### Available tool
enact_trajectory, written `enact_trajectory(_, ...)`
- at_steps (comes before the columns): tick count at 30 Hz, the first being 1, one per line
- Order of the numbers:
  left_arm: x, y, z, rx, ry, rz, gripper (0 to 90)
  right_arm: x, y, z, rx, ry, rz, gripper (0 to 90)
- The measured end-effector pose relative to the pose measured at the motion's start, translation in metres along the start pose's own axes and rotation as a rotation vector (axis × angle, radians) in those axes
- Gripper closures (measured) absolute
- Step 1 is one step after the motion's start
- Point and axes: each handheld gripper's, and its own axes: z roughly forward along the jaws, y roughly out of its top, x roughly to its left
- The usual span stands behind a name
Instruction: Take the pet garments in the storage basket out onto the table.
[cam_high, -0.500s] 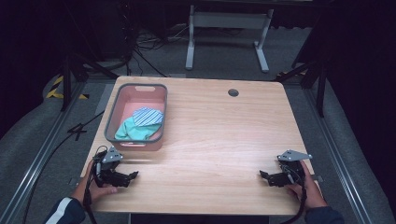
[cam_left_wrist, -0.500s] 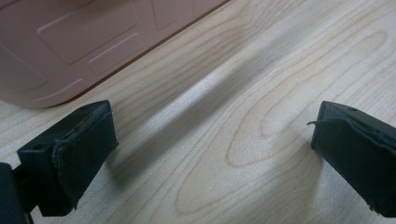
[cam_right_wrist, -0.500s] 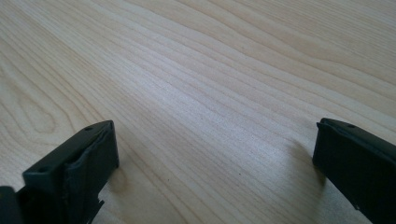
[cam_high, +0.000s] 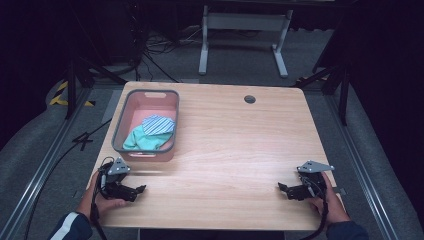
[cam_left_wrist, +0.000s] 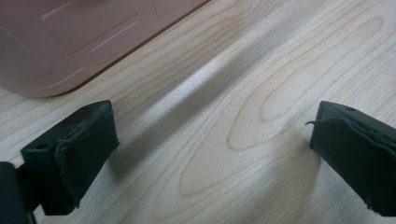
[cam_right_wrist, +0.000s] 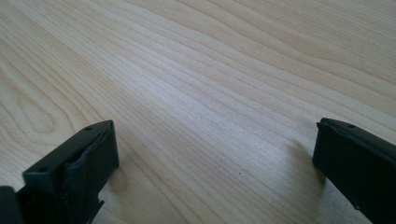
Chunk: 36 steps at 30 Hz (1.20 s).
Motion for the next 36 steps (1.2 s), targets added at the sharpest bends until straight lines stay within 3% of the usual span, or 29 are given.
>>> enact_trajectory(2,0.000,0.001,-0.003,0.009,-0.002,0.004,5.4,0.000,0.000,0.000,0.000,-0.001,0.004,0.5)
enact_trajectory(3,0.000,0.001,-0.004,0.008,0.002,0.005,14.3,0.000,0.000,0.000,0.000,0.000,0.002,0.5)
enact_trajectory(4,0.000,0.003,-0.007,0.018,0.002,0.016,14.3,0.000,0.000,0.000,0.000,0.000,0.002,0.5)
enact_trajectory(5,0.000,0.005,-0.010,0.025,0.000,0.014,19.9,0.000,0.000,0.000,0.000,0.000,0.001,0.5)
enact_trajectory(7,0.000,0.006,-0.016,0.014,-0.008,0.008,16.0,0.000,0.000,0.000,0.000,0.000,0.002,0.6)
enact_trajectory(10,-0.001,0.007,-0.021,0.022,-0.011,0.013,19.3,0.000,-0.001,-0.001,0.001,0.005,0.002,0.6)
enact_trajectory(13,-0.001,0.008,-0.024,0.040,0.018,0.036,19.7,0.000,-0.001,-0.001,0.002,0.007,-0.002,0.6)
enact_trajectory(15,0.000,0.007,-0.030,0.013,-0.004,0.010,19.6,0.000,-0.001,-0.001,0.003,0.007,-0.003,0.6)
enact_trajectory(21,0.000,0.008,-0.043,-0.010,0.024,0.003,19.7,0.000,-0.001,-0.002,0.002,0.008,-0.005,0.6)
enact_trajectory(24,-0.001,0.011,-0.048,-0.015,0.037,0.020,20.0,0.000,-0.001,-0.002,0.002,0.009,-0.005,0.6)
enact_trajectory(30,0.000,0.016,-0.057,-0.045,0.051,0.016,19.9,0.000,-0.001,-0.002,0.002,0.008,-0.005,0.6)
enact_trajectory(36,0.001,0.024,-0.071,-0.094,0.058,0.029,19.7,0.000,-0.002,-0.002,0.001,0.008,-0.002,0.6)
